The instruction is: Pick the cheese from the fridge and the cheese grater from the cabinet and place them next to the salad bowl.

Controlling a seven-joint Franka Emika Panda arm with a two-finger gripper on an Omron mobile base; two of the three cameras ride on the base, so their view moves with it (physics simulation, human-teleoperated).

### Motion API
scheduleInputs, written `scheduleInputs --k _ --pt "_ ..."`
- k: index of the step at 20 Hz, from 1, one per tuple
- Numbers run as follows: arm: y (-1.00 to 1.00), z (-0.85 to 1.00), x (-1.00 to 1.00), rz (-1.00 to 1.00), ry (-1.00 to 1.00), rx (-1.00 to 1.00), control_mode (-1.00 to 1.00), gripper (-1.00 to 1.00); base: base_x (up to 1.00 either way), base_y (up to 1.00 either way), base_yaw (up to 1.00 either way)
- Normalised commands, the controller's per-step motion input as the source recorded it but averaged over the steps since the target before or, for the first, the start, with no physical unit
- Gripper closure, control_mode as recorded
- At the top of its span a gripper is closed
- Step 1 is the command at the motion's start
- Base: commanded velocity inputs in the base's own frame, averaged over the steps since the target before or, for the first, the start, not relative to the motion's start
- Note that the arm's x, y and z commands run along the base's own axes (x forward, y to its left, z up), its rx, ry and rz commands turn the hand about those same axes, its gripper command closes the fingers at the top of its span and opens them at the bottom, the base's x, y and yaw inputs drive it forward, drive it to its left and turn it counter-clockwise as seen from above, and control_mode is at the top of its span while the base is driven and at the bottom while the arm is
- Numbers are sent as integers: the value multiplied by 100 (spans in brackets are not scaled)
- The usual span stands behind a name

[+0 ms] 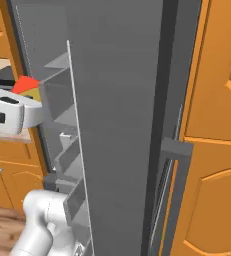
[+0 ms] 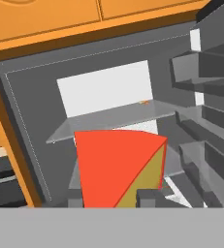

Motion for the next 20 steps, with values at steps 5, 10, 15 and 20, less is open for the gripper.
scheduleInputs --k 5,10,15,20 --pt "0 0 0 0 0 0 100 100 -100 97 5" --pt "0 0 0 0 0 0 100 100 -100 99 4" --pt "0 0 0 0 0 0 100 100 -100 60 0" --pt "0 0 0 0 0 0 100 100 -36 -15 26"
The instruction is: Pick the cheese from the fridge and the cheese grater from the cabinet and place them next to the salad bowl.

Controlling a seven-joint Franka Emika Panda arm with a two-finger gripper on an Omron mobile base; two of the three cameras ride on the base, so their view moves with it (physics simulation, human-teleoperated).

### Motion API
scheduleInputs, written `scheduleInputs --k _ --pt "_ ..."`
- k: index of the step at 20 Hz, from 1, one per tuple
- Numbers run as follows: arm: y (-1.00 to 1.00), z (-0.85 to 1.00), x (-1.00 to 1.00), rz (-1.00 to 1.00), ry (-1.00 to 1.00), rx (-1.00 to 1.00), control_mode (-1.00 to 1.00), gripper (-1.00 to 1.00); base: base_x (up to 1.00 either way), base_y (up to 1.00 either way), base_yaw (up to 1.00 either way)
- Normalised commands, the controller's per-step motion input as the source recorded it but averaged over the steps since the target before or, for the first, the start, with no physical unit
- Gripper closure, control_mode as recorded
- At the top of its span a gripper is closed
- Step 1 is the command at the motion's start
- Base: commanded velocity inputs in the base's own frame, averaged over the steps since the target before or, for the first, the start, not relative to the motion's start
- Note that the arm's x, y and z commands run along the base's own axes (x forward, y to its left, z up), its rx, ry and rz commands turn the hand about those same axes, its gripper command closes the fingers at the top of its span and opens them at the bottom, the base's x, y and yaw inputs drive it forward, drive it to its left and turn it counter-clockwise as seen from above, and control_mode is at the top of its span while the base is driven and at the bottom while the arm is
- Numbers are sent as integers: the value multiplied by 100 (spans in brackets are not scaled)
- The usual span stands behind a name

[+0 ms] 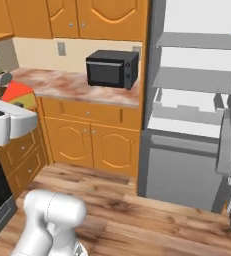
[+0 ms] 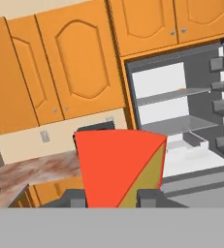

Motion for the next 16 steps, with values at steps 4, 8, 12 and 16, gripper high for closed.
scheduleInputs --k 4,8,12,16 --pt "0 0 0 0 0 0 100 100 -13 -20 58" --pt "0 0 0 0 0 0 100 100 -2 0 73" --pt "0 0 0 0 0 0 100 100 -8 -3 70" --pt "0 0 0 0 0 0 100 100 0 -43 47"
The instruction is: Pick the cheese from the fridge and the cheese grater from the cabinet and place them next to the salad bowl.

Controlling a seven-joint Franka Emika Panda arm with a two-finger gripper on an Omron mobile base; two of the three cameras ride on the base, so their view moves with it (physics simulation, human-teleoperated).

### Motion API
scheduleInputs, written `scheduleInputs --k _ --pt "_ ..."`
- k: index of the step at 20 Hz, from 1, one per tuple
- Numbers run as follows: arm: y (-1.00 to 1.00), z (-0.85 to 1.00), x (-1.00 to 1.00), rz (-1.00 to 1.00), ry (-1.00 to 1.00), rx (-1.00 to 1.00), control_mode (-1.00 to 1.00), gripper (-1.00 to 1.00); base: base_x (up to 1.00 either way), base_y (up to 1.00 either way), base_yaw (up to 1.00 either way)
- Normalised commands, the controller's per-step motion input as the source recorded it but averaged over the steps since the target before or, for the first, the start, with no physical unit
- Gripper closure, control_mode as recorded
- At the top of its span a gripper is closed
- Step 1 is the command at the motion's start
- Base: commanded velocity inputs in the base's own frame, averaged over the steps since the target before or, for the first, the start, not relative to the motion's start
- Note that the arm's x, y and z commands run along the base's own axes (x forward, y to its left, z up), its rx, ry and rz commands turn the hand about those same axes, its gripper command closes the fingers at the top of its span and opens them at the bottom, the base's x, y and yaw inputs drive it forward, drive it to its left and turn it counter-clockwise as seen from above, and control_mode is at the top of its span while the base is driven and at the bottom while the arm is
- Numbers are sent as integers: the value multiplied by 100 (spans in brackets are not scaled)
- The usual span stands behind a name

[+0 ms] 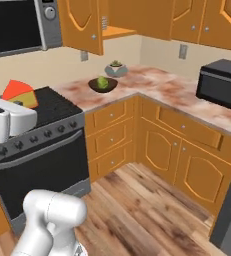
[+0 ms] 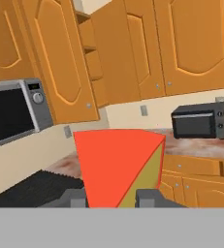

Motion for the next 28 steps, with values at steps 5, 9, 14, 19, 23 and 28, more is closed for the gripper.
scheduleInputs --k 5,9,14,19,23,28 --pt "0 0 0 0 0 0 100 100 2 -76 29" --pt "0 0 0 0 0 0 100 100 28 -68 33" --pt "0 0 0 0 0 0 100 100 77 -42 28" --pt "0 0 0 0 0 0 100 100 52 -58 16" --pt "0 0 0 0 0 0 100 100 43 -50 22" --pt "0 0 0 0 0 0 100 100 63 -8 23"
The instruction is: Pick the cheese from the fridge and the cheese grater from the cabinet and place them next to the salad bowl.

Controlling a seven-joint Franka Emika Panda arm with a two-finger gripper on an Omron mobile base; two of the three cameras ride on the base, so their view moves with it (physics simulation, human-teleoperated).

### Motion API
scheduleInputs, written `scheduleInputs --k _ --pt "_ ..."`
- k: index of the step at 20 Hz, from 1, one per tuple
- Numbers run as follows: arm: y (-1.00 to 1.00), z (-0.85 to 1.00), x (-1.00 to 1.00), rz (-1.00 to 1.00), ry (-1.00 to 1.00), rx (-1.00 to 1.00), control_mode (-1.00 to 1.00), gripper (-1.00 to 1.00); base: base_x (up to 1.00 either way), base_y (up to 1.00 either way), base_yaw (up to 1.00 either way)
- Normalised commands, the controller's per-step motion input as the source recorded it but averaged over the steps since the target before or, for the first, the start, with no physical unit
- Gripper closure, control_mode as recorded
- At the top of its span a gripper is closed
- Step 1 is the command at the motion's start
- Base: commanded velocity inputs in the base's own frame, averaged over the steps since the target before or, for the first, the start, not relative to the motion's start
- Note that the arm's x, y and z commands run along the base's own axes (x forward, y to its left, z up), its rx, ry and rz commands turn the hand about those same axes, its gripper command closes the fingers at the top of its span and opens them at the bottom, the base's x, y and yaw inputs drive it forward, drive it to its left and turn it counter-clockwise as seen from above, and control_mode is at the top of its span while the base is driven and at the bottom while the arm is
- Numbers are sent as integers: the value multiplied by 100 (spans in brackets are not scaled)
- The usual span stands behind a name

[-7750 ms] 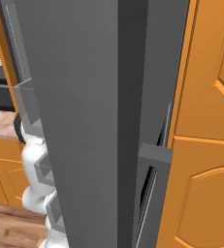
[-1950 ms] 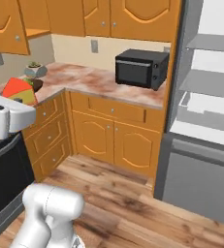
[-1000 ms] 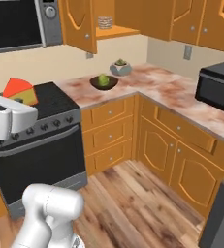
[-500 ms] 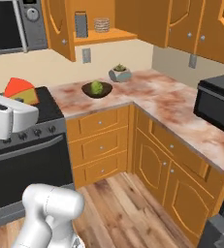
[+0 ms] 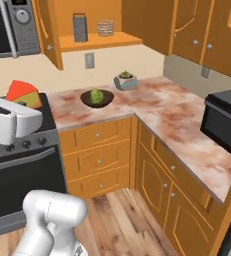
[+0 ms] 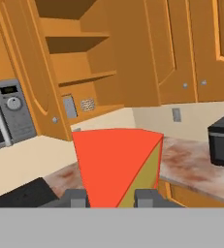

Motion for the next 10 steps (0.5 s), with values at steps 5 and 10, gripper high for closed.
scheduleInputs --k 5,10 --pt "0 0 0 0 0 0 100 100 53 -13 27" --pt "0 0 0 0 0 0 100 100 50 -35 26"
